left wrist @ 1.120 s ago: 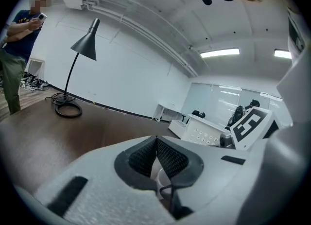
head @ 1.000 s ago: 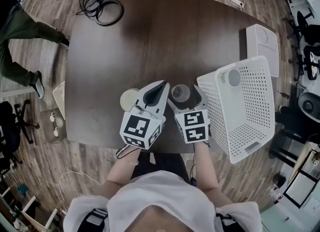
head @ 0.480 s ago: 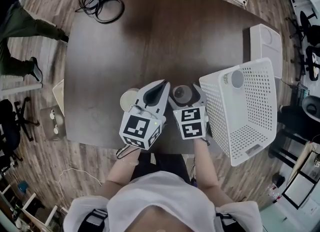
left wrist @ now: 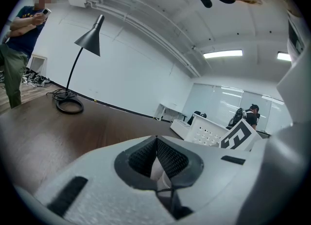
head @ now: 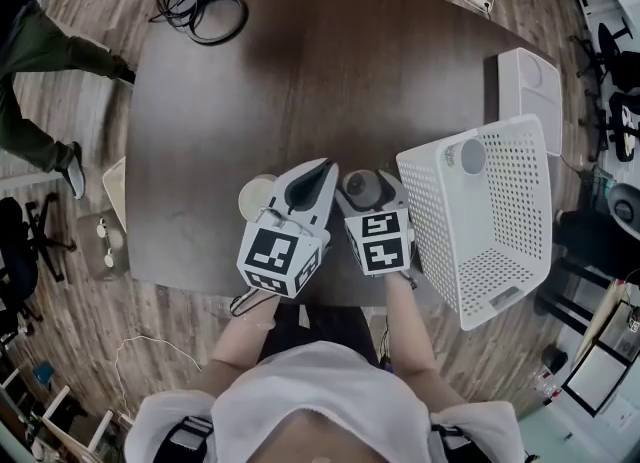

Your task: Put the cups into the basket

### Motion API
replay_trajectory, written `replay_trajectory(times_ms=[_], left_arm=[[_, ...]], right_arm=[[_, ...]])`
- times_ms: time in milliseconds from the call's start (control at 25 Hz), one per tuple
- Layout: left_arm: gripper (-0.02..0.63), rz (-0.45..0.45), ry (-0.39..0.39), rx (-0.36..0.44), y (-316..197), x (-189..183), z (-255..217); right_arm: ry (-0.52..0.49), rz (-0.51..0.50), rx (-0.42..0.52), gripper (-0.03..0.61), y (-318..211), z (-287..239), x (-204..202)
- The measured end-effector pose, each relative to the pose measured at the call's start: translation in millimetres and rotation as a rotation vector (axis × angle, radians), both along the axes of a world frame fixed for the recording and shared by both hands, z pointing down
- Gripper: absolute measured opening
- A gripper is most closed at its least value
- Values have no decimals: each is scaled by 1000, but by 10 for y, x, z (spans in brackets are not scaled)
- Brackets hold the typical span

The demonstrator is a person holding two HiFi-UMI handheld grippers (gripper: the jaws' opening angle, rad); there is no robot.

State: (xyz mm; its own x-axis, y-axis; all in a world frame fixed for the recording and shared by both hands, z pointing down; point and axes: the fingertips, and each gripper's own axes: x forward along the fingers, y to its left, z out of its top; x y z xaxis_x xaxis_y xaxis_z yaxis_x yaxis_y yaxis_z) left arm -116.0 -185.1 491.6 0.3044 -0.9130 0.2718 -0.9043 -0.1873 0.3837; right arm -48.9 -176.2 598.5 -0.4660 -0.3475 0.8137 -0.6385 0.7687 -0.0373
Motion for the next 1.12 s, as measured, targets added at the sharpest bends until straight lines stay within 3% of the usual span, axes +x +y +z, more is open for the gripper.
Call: replay_trajectory(times_ms=[440, 1120], left_arm=[[11, 22, -50, 15, 27, 59, -70], [11, 35, -153, 132, 198, 162, -660]], right_arm=[[-44, 25, 47, 341, -22, -274, 11], [-150, 64, 240, 341, 169, -1153, 123]])
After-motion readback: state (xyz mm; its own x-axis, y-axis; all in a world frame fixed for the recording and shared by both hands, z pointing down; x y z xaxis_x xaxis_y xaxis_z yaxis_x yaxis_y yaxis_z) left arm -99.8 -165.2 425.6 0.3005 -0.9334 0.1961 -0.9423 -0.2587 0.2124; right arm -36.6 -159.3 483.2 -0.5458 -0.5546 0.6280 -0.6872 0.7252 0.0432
